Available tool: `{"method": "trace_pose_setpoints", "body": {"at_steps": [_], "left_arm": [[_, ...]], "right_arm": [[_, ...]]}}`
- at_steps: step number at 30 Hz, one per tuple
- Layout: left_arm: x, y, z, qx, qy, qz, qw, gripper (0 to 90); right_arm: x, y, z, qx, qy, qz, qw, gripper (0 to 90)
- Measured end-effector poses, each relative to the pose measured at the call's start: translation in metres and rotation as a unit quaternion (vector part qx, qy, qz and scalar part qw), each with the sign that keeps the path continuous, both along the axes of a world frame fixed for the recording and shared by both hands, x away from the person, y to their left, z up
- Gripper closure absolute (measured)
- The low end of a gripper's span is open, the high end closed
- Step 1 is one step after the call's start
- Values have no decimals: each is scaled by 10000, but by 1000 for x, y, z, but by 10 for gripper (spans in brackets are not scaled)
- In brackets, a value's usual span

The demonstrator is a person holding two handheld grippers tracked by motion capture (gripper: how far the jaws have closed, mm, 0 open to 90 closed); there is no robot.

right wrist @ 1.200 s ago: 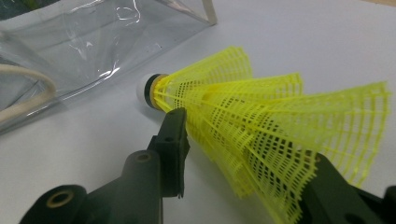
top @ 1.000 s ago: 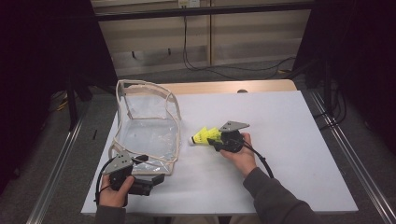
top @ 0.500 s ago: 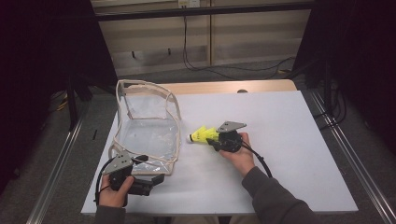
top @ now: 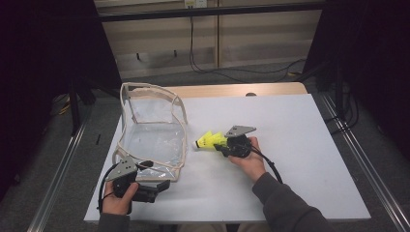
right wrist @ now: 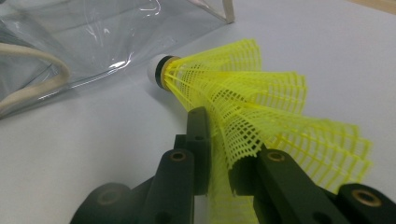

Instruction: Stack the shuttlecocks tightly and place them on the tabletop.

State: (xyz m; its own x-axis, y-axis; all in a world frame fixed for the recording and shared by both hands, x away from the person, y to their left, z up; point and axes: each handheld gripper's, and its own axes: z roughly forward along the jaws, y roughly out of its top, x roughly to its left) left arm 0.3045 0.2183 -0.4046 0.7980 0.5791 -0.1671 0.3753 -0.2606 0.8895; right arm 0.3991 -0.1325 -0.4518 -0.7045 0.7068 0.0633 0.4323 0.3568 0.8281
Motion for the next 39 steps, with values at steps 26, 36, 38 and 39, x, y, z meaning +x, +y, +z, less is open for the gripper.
{"method": "trace_pose_setpoints", "body": {"at_steps": [26,36,38,39], "left_arm": [[-7,-6,-1,64,-22,64,10000,36],[-8,-7,-3,112,-45,52,9999,36],[-8,-7,-3,96,-57,64,9999,36],[-8,-7,-4,91,-28,55,9999,36]], "right_arm": [[-20,-24,8,56,56,390,9992,813],[-23,-19,7,94,85,477,9988,812],[-23,-14,6,94,96,505,9986,811],[-23,-12,5,114,106,517,9985,810]]}}
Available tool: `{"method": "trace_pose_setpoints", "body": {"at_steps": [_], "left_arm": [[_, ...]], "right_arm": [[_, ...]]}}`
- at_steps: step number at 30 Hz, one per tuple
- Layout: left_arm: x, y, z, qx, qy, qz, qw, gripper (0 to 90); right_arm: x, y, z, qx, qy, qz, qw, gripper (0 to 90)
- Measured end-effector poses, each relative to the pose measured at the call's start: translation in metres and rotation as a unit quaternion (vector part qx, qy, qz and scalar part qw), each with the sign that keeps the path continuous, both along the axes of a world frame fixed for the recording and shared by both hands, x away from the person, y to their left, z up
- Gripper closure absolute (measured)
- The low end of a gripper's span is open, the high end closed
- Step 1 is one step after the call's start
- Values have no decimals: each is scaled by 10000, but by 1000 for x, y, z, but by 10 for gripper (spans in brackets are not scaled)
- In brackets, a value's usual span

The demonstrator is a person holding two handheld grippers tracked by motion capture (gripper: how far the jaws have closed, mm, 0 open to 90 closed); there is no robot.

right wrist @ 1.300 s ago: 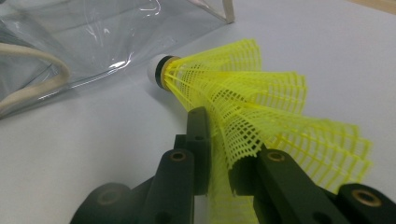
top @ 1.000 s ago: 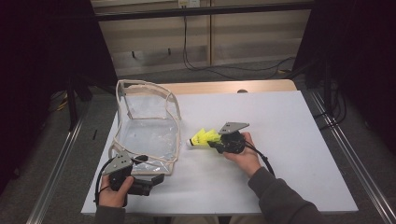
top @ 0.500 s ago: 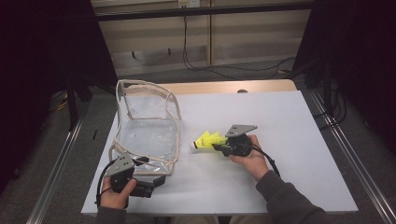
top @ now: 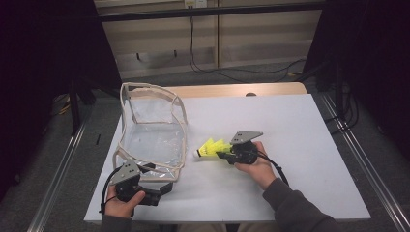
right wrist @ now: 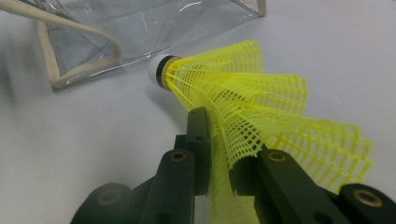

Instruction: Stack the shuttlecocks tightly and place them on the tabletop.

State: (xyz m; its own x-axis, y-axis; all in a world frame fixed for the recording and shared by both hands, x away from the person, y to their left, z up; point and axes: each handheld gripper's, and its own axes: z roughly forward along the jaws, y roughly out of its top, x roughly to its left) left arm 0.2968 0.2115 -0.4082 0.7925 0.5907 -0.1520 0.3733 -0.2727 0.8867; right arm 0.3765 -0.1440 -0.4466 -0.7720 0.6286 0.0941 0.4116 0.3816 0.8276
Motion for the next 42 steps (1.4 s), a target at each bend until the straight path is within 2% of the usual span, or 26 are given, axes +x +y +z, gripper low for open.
{"method": "trace_pose_setpoints", "body": {"at_steps": [7,11,14,20,22,24,27,37,42], "left_arm": [[1,1,-1,22,-2,-14,10000,36],[2,1,-1,12,6,-11,10000,36],[2,0,-1,2,30,-30,10000,36],[2,1,-1,12,17,-47,10000,36],[2,1,-1,3,20,-41,10000,36],[2,1,-1,-9,22,-51,10000,36],[3,1,-1,-13,13,-36,10000,36],[2,2,0,-26,-16,-6,10000,36],[2,2,0,-17,-21,0,10000,36]], "right_arm": [[5,17,-2,-88,22,68,9999,806],[8,23,-3,-45,80,86,9999,786],[11,21,-5,122,269,189,9994,754],[12,26,-8,156,239,145,9995,665],[13,28,-10,148,218,71,9996,674],[14,27,-10,195,237,-7,9995,727],[13,28,-8,33,154,22,9999,784],[12,24,-2,-7,162,94,9998,798],[11,16,6,18,152,105,9998,799]]}}
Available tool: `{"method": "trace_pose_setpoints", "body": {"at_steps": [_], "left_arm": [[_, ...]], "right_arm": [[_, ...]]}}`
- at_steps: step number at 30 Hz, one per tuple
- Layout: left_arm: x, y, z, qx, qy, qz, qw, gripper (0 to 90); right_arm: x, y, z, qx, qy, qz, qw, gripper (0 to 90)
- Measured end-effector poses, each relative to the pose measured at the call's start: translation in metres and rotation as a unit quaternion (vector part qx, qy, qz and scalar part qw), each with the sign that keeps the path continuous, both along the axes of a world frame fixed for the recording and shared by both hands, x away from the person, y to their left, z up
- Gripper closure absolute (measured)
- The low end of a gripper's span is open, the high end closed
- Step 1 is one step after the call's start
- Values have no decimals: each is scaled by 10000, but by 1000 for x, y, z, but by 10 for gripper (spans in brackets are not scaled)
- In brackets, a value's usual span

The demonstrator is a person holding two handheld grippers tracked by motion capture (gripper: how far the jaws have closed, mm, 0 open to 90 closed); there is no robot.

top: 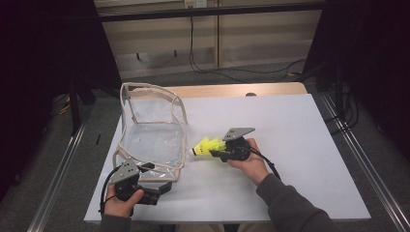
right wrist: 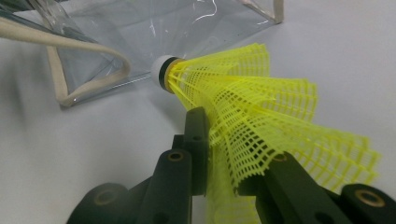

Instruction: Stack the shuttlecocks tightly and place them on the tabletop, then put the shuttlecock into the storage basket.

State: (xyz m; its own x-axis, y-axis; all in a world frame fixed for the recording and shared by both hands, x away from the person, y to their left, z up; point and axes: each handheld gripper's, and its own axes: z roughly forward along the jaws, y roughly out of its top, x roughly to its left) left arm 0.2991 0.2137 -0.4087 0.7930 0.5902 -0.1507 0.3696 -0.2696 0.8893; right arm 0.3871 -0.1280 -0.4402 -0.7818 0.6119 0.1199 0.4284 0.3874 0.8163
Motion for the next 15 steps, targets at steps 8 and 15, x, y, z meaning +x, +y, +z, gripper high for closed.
{"method": "trace_pose_setpoints", "body": {"at_steps": [8,15], "left_arm": [[0,0,0,-28,-4,4,10000,35],[0,1,1,-15,-5,16,10000,35]], "right_arm": [[-1,-10,15,34,6,57,10000,799],[0,-14,33,80,-16,141,9999,799]]}}
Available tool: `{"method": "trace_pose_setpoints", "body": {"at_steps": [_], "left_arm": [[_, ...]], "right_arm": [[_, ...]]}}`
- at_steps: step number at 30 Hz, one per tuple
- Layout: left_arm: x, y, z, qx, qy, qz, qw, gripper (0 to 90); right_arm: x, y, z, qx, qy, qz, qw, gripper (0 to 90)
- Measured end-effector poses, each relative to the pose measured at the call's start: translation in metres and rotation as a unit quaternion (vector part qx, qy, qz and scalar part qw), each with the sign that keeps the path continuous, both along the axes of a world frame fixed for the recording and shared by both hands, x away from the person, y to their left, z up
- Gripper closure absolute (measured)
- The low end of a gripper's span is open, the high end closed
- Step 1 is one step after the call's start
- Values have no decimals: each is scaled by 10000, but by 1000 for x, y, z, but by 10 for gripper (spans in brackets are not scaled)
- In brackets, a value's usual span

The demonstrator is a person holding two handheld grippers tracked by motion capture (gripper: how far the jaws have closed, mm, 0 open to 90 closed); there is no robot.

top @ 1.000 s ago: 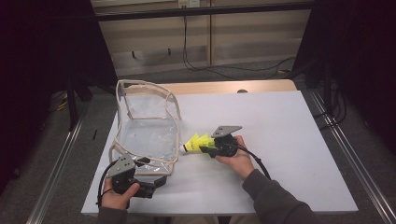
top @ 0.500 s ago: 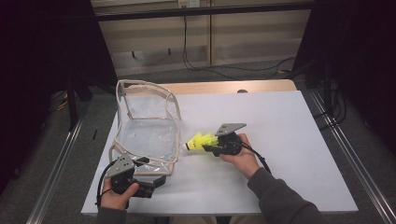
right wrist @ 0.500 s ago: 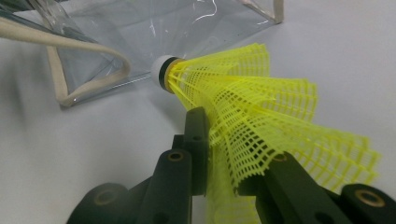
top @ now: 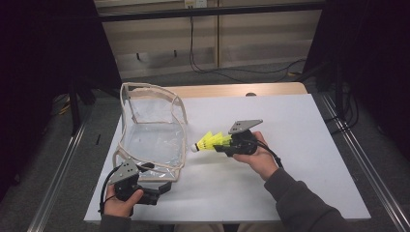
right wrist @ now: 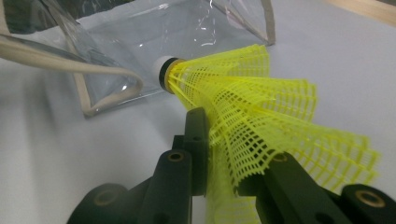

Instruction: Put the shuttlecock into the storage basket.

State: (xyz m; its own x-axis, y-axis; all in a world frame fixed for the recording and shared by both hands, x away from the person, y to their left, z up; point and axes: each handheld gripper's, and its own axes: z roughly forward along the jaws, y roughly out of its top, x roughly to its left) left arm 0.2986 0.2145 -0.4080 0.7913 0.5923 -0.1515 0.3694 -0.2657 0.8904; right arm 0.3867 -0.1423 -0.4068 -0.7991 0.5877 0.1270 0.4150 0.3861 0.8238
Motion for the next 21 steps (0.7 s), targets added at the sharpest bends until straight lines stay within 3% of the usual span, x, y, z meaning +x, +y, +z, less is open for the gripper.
{"method": "trace_pose_setpoints", "body": {"at_steps": [21], "left_arm": [[0,2,0,-21,7,19,10000,34]], "right_arm": [[7,-9,57,-38,-123,86,9999,799]]}}
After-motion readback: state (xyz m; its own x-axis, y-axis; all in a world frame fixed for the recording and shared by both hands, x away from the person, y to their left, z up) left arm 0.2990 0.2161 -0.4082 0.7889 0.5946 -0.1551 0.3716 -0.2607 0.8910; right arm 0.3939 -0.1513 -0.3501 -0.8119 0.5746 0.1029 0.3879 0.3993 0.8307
